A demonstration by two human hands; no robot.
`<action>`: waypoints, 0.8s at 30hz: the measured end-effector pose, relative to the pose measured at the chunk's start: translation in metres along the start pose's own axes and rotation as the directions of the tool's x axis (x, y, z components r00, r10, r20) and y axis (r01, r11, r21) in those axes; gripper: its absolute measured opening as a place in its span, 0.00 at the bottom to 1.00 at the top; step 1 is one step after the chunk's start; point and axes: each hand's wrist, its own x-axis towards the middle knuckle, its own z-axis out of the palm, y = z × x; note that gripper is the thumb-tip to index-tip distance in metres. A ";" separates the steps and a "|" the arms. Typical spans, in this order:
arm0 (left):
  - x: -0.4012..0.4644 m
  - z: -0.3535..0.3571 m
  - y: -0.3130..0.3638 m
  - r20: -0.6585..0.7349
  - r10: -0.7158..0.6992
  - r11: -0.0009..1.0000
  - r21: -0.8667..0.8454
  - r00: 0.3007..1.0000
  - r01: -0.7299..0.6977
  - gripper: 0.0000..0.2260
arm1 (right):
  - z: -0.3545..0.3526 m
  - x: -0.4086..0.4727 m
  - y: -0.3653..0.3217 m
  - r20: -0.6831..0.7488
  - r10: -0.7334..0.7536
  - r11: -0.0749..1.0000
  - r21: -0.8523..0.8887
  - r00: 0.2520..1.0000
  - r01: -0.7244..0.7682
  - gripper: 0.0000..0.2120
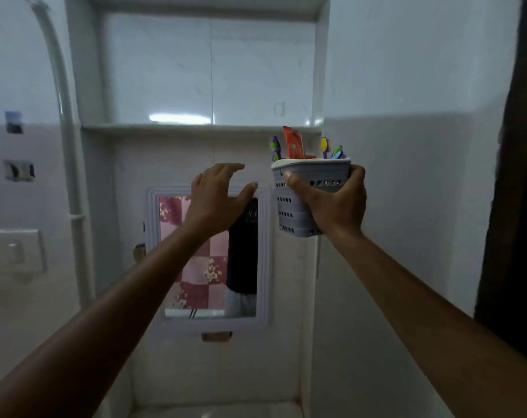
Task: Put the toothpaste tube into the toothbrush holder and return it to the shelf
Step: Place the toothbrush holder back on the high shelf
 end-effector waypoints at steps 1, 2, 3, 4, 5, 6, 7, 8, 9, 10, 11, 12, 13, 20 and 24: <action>0.012 -0.001 0.001 -0.028 0.015 1.000 0.010 0.999 -0.015 0.26 | 0.001 0.010 -0.009 -0.005 -0.002 1.000 0.010 1.000 0.002 0.52; 0.025 -0.002 0.001 -0.054 0.030 0.999 0.022 0.998 -0.029 0.27 | 0.002 0.019 -0.019 -0.010 -0.006 1.000 0.017 1.000 0.007 0.51; 0.037 -0.001 0.000 -0.072 0.040 0.999 0.033 0.997 -0.038 0.27 | 0.003 0.028 -0.028 -0.014 -0.013 1.000 0.019 1.000 0.014 0.50; 0.048 0.001 -0.001 -0.088 0.044 0.998 0.043 0.995 -0.041 0.28 | 0.004 0.037 -0.037 -0.019 -0.025 1.000 0.019 1.000 0.025 0.50; 0.058 0.003 -0.002 -0.102 0.047 0.998 0.055 0.994 -0.041 0.29 | 0.005 0.045 -0.046 -0.025 -0.038 0.999 0.016 0.999 0.039 0.51; 0.068 0.005 -0.004 -0.114 0.048 0.997 0.067 0.992 -0.041 0.29 | 0.007 0.052 -0.055 -0.031 -0.050 0.999 0.011 0.998 0.050 0.51; 0.079 0.008 -0.007 -0.126 0.048 0.996 0.074 0.991 -0.039 0.30 | 0.009 0.061 -0.063 -0.040 -0.063 0.998 0.009 0.997 0.063 0.50; 0.090 0.011 -0.010 -0.132 0.045 0.996 0.080 0.990 -0.035 0.30 | 0.011 0.070 -0.071 -0.048 -0.073 0.997 0.007 0.996 0.073 0.49; 0.100 0.014 -0.014 -0.132 0.043 0.996 0.085 0.990 -0.032 0.31 | 0.013 0.078 -0.078 -0.058 -0.081 0.997 0.004 0.995 0.081 0.49; 0.111 0.016 -0.018 -0.126 0.041 0.995 0.093 0.991 -0.029 0.31 | 0.015 0.087 -0.085 -0.071 -0.088 0.996 0.000 0.994 0.088 0.49; 0.121 0.020 -0.024 -0.115 0.034 0.995 0.102 0.993 -0.023 0.31 | 0.019 0.095 -0.091 -0.084 -0.094 0.996 -0.004 0.992 0.094 0.50; 0.130 0.024 -0.029 -0.102 0.023 0.994 0.108 0.995 -0.012 0.32 | 0.023 0.103 -0.096 -0.098 -0.099 0.995 -0.010 0.990 0.098 0.50; 0.137 0.029 -0.034 -0.088 0.008 0.994 0.108 0.996 0.002 0.32 | 0.027 0.111 -0.100 -0.110 -0.105 0.994 -0.017 0.988 0.104 0.50; 0.148 0.058 -0.061 -0.254 0.059 0.988 0.156 0.965 -0.020 0.23 | 0.062 0.158 -0.117 -0.141 -0.152 0.987 -0.067 0.978 0.144 0.49; 0.150 0.066 -0.066 -0.318 0.077 0.983 0.180 0.945 -0.019 0.20 | 0.092 0.173 -0.112 -0.115 -0.204 0.975 -0.115 0.972 0.191 0.49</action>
